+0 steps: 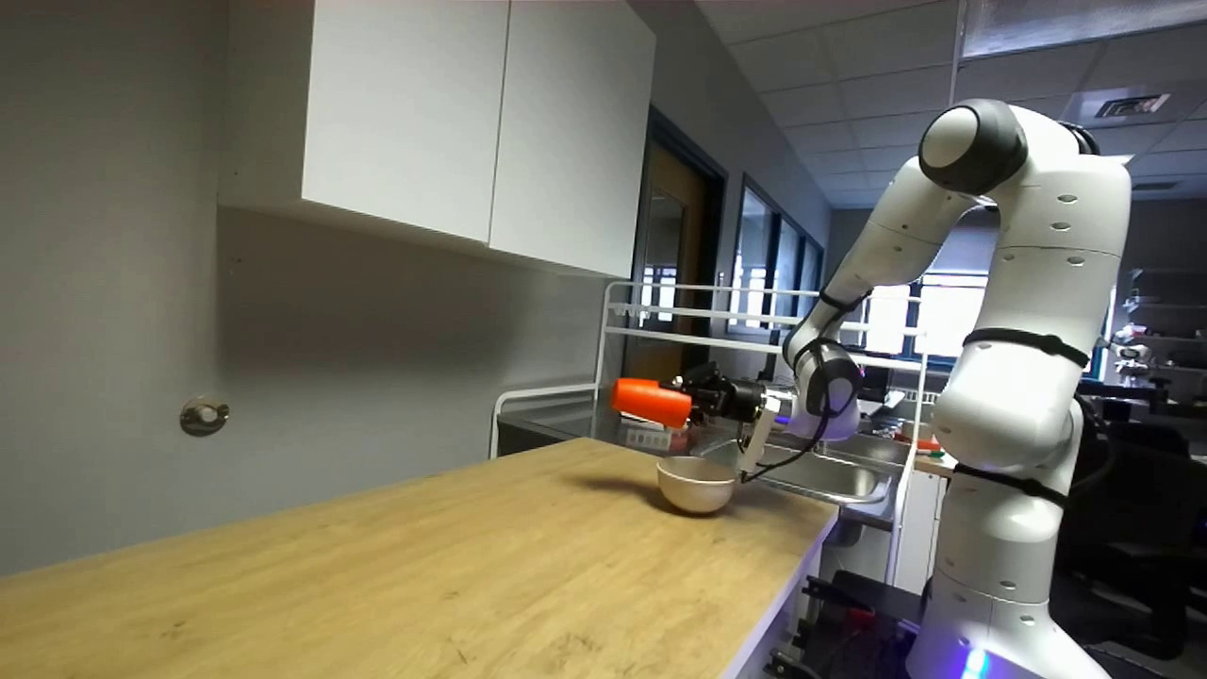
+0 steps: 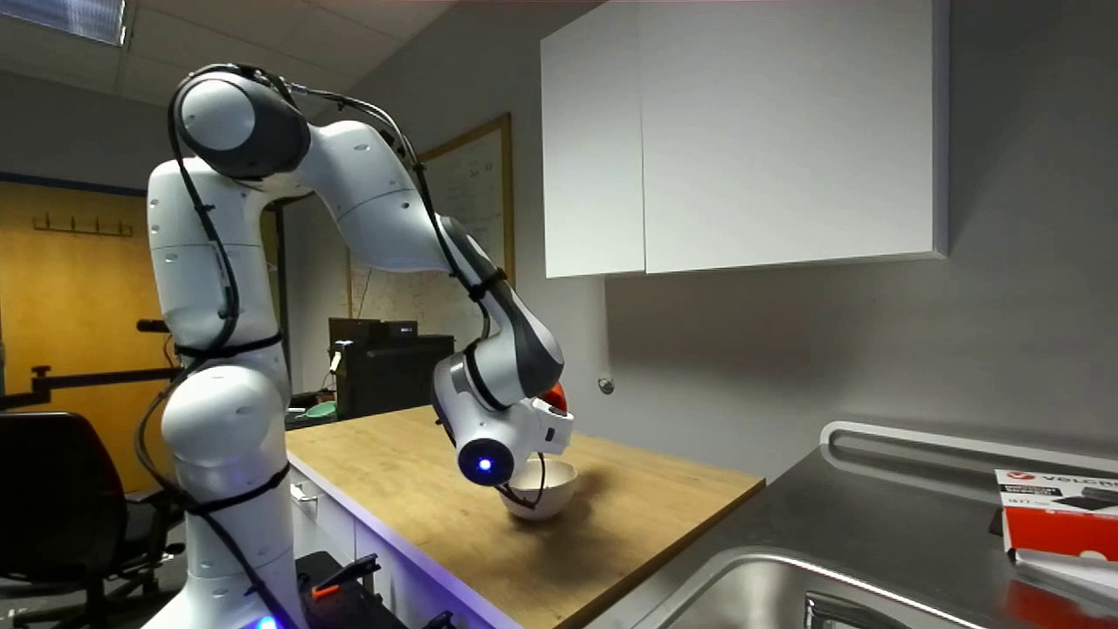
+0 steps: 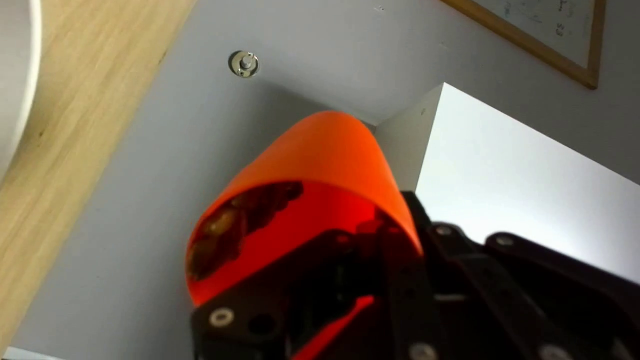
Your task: Pour the contents of the cup into the bowl
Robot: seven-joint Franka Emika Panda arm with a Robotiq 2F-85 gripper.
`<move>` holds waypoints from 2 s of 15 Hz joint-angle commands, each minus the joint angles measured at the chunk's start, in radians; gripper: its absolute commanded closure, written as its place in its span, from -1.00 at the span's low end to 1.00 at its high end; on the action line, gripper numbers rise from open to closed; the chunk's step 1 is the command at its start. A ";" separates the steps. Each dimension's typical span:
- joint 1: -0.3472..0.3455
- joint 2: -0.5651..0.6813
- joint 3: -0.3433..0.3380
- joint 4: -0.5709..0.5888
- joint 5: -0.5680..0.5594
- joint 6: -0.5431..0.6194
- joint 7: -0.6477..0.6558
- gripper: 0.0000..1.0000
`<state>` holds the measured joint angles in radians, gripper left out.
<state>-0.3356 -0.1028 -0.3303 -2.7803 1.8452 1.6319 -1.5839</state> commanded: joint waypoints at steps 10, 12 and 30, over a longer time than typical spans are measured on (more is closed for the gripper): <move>0.004 -0.103 0.047 0.009 0.008 0.009 -0.004 0.94; 0.001 -0.110 0.048 0.009 0.009 0.004 -0.006 0.94; -0.015 -0.062 0.026 0.008 -0.010 -0.159 -0.031 0.94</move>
<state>-0.3382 -0.1775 -0.2954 -2.7737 1.8437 1.5194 -1.5915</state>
